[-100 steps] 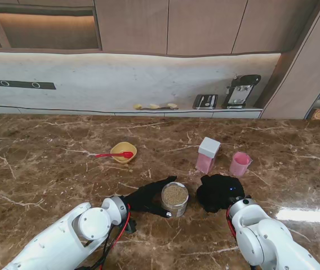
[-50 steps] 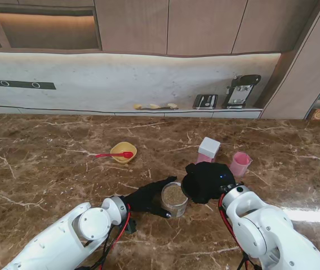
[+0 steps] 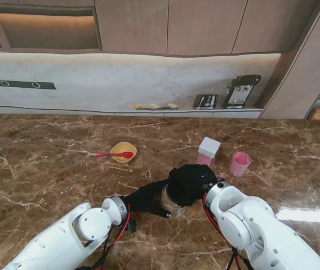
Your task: Measure grain into the airtight container
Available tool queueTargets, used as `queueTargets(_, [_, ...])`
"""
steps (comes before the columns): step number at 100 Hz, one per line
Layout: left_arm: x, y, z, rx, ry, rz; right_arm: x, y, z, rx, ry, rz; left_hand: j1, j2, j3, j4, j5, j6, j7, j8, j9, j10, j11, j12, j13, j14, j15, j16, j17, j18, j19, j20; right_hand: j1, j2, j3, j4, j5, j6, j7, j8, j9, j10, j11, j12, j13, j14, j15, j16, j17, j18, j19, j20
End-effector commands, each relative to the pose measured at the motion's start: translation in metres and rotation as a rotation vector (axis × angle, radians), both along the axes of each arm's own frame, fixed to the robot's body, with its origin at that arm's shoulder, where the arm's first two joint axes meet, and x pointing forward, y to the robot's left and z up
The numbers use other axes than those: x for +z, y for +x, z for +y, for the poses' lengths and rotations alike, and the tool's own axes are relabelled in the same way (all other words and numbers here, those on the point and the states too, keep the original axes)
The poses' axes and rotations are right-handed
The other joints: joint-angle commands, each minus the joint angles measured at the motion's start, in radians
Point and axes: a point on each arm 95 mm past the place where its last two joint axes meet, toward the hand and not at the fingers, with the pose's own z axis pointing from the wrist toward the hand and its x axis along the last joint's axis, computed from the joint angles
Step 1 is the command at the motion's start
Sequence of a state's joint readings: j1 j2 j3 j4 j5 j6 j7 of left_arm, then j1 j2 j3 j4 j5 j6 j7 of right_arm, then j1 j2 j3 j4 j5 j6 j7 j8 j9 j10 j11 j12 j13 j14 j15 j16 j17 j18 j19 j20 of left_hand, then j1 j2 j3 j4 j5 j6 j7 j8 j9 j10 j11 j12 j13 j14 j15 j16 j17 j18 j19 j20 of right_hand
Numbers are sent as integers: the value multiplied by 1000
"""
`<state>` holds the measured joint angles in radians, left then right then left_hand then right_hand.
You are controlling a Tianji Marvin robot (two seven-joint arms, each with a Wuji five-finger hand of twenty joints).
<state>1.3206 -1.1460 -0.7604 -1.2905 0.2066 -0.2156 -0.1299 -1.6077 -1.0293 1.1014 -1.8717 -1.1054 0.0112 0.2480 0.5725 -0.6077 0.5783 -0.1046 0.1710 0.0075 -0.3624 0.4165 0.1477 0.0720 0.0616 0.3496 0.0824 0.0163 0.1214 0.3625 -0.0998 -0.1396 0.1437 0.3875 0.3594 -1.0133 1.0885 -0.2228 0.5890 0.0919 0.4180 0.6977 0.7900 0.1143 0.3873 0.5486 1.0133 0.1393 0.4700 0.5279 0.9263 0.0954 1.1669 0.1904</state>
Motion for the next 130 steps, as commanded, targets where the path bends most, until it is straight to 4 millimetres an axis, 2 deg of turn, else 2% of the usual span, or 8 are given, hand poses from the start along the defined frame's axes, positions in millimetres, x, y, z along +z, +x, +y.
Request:
queueTargets(1, [-14,-8,4,3,22,34,-9,-3,1,7,-15,29,15,27,0,26,-30,-17,588,-17,-20,-30,1,3,-8,74,-11,10,58,122,93,76,183,196,218,130,87,-94,120,49,79,-112,103,41,42,-96,28,28,-21,-80,25,-20])
queueTargets(61, [-15,-9,5,3,18,40,-15,0,14,47,-65,23,18,26,4,28,-25,-13,600,-13,-20,-30,2,2,-8,76,-12,9,57,122,92,76,171,214,207,133,73,-91,111,48,61,-110,100,36,30,-96,23,27,-29,-86,16,-12])
queueTargets(87, [-16,-9,4,0,20,47,-19,-1,17,56,-75,35,17,26,5,27,6,-19,627,-1,-18,-31,3,2,-24,68,-26,1,53,130,87,74,170,225,205,135,71,-89,108,46,58,-108,98,32,26,-97,22,26,-32,-90,11,-9])
queueTargets(97, [-16,-10,4,-2,21,48,-20,-1,17,54,-74,37,17,26,6,27,28,-29,668,24,-18,-32,4,2,-22,74,-27,1,53,140,84,77,172,225,205,135,72,-90,109,46,58,-108,99,31,28,-98,24,26,-31,-89,12,-7])
queueTargets(115, [-16,-10,4,-4,33,54,-26,-3,17,49,-63,37,17,27,6,26,70,-44,705,44,-23,-36,-3,-1,-35,91,-26,6,40,187,87,94,170,227,207,135,71,-89,110,45,60,-107,104,31,41,-100,31,27,-17,-96,19,-3])
queueTargets(125, [-17,-10,3,-7,42,62,-29,-4,18,43,-53,36,20,34,7,27,57,-57,708,46,-29,-37,-14,-4,-41,99,-35,5,34,207,87,106,167,225,205,133,70,-88,111,45,59,-104,107,32,53,-102,36,28,-7,-101,25,-2])
queueTargets(130, [-17,-10,3,-8,43,66,-29,-4,18,41,-48,36,21,39,-4,29,43,-54,655,4,-30,-36,-21,-2,-43,102,-42,8,30,218,90,136,168,225,203,132,70,-88,111,44,59,-102,108,32,55,-103,37,28,-4,-101,26,-2])
